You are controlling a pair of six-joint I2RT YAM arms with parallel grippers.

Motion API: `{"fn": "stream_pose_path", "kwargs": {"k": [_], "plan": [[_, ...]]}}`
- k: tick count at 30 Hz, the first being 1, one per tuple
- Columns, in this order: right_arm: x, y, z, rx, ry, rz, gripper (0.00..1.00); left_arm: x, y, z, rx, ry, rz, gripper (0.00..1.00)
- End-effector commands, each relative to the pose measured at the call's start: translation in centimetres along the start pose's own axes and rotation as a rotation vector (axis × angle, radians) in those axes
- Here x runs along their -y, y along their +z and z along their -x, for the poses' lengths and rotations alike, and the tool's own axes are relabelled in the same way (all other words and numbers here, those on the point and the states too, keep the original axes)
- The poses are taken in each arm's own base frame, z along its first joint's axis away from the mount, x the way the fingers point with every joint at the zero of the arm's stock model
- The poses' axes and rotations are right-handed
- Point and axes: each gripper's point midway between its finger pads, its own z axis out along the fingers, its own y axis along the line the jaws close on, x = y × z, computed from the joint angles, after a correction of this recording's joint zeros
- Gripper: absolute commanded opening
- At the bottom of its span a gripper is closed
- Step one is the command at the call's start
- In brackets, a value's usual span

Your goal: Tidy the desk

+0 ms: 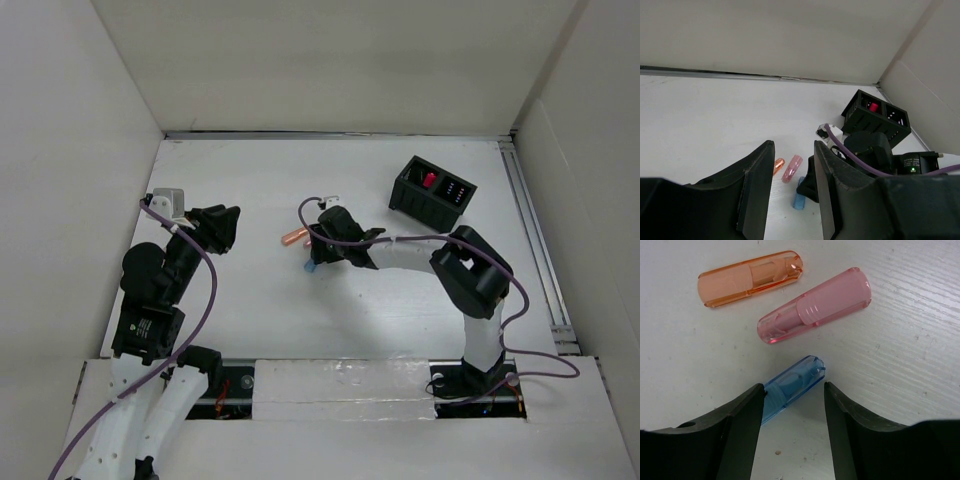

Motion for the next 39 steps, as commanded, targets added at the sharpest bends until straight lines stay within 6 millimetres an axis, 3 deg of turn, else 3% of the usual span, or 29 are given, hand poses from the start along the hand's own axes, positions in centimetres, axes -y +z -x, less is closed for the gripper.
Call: {"fn": "stream_pose_path", "kwargs": {"k": [1,3,4,7,12,16,20,23,27,31,32,33,34,36,37,39], "plan": [[-1.9,-0.2,1.6,0.043,0.028,0.064,0.57,0.6,0.1,0.7,0.024,0.008,-0.026,0.33],[-2.3,0.2,1.4,0.029,0.017,0.062,0.59,0.6,0.1,0.7,0.027,0.01,-0.027,0.33],[-1.9,0.8,0.1,-0.013,0.013,0.046,0.6,0.6,0.0,0.8,0.032,0.01,-0.027,0.33],[-1.8,1.3,-0.9,-0.038,0.004,0.029,0.63,0.6,-0.1,0.8,0.032,0.01,-0.027,0.33],[-1.0,1.7,-0.7,-0.027,-0.066,-0.079,0.62,0.6,-0.2,1.0,0.037,0.011,-0.029,0.33],[1.2,1.4,-2.1,-0.048,-0.101,-0.183,0.54,0.6,-0.2,0.9,0.037,0.012,-0.026,0.33],[3.3,0.6,-3.6,-0.057,-0.136,-0.268,0.39,0.6,-0.2,1.0,0.038,0.012,-0.024,0.33],[4.4,0.1,-4.4,-0.076,-0.16,-0.304,0.35,0.8,-0.1,1.1,0.039,0.013,-0.035,0.33],[4.0,-0.3,-4.2,-0.08,-0.177,-0.273,0.24,0.6,-0.2,1.0,0.039,0.012,-0.025,0.33],[3.9,-2.6,-0.8,0.004,-0.108,-0.225,0.21,0.3,-0.1,0.8,0.032,0.012,-0.013,0.33],[3.6,-4.4,1.6,0.072,-0.072,-0.201,0.21,0.4,-0.1,0.9,0.037,0.013,-0.016,0.33],[5.7,-6.2,4.8,0.159,0.009,-0.215,0.21,0.5,-0.1,1.1,0.041,0.013,-0.019,0.33],[5.3,-7.4,6.1,0.197,0.02,-0.197,0.21,0.5,-0.1,1.1,0.041,0.013,-0.019,0.33],[6.4,-9.5,9.9,0.323,0.094,-0.174,0.21,0.4,0.0,0.9,0.031,0.013,-0.019,0.33],[8.7,-11.6,13.0,0.436,0.158,-0.188,0.21,0.5,0.0,0.8,0.028,0.011,-0.023,0.33],[11.1,-14.2,16.2,0.549,0.211,-0.221,0.21,0.6,0.0,0.8,0.031,0.012,-0.03,0.33]]}}
